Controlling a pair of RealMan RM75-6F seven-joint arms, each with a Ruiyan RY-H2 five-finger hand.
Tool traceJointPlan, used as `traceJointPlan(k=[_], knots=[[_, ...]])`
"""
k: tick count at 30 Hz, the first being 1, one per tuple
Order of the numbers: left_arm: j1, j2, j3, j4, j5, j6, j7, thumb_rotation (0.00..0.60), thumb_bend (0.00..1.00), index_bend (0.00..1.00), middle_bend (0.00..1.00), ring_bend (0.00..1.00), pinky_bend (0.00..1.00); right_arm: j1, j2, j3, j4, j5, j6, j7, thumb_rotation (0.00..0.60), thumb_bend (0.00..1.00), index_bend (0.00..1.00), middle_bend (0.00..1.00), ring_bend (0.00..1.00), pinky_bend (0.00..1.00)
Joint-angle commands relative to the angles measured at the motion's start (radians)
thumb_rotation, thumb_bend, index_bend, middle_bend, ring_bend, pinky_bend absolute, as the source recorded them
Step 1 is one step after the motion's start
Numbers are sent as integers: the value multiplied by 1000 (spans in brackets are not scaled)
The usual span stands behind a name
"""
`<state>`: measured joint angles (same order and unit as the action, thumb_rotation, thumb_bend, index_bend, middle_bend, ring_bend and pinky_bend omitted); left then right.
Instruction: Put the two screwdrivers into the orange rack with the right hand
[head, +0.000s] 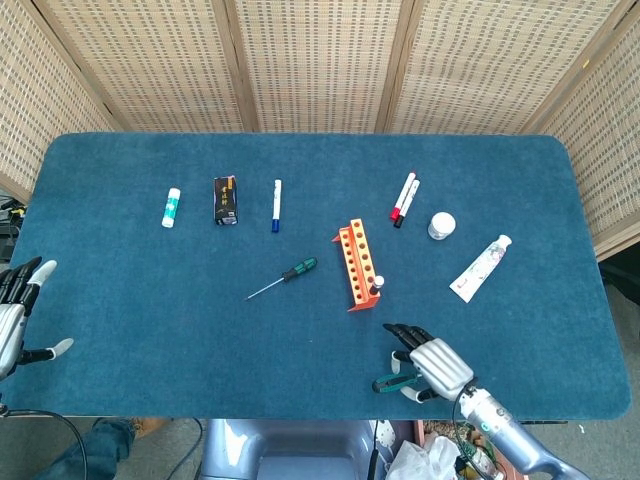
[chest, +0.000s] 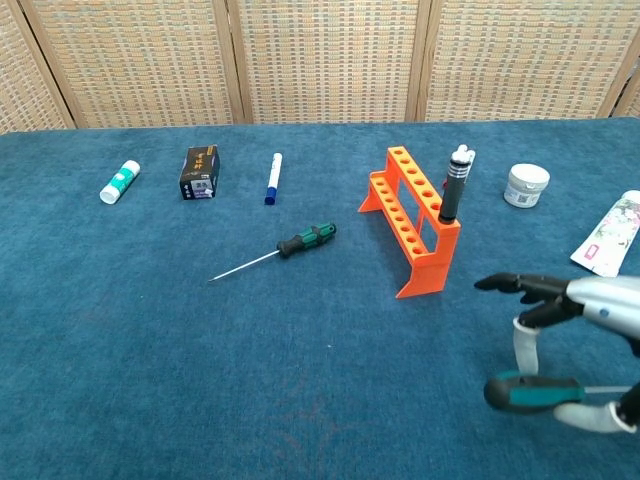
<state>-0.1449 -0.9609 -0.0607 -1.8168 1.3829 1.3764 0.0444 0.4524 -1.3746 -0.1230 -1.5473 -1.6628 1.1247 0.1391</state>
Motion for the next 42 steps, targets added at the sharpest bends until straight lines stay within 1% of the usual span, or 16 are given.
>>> traceJointPlan(k=[1,6,11,14,16,20,24,32,36,42], knots=[[0,0,1,0,1,0,0,600,0,0,0,0,0,0,70,35,-74,-1,59,84,600,428,638,0,0,101],[1,2,0,-2,1,1,-3,600,0,0,0,0,0,-6,165,97,-137,35,128,189,600,428,639,0,0,101],[1,4,1,-3,4,1,-8,600,0,0,0,0,0,-5,229,171,-146,113,152,302,600,428,642,0,0,101],[1,6,2,-3,6,0,-11,600,0,0,0,0,0,2,252,221,-147,186,137,395,600,428,643,0,0,101],[0,6,1,-2,5,-1,-13,600,0,0,0,0,0,13,271,255,-152,238,107,468,600,431,646,0,0,101],[-1,7,0,-2,1,-5,-14,600,0,0,0,0,0,36,291,312,-150,317,47,566,600,434,651,5,0,101],[-3,7,-2,0,-5,-8,-16,600,0,0,0,0,0,62,290,356,-135,367,3,580,600,434,653,8,0,101],[-10,5,-9,2,-23,-20,-12,600,0,0,0,0,0,119,257,426,-100,435,-48,516,600,434,655,19,0,101],[-13,6,-12,2,-33,-27,-11,600,0,0,0,0,0,147,236,453,-87,475,-88,513,600,434,656,26,0,101],[-18,6,-16,4,-45,-36,-10,600,0,0,0,0,0,201,185,490,-49,546,-181,530,600,434,660,33,0,88]])
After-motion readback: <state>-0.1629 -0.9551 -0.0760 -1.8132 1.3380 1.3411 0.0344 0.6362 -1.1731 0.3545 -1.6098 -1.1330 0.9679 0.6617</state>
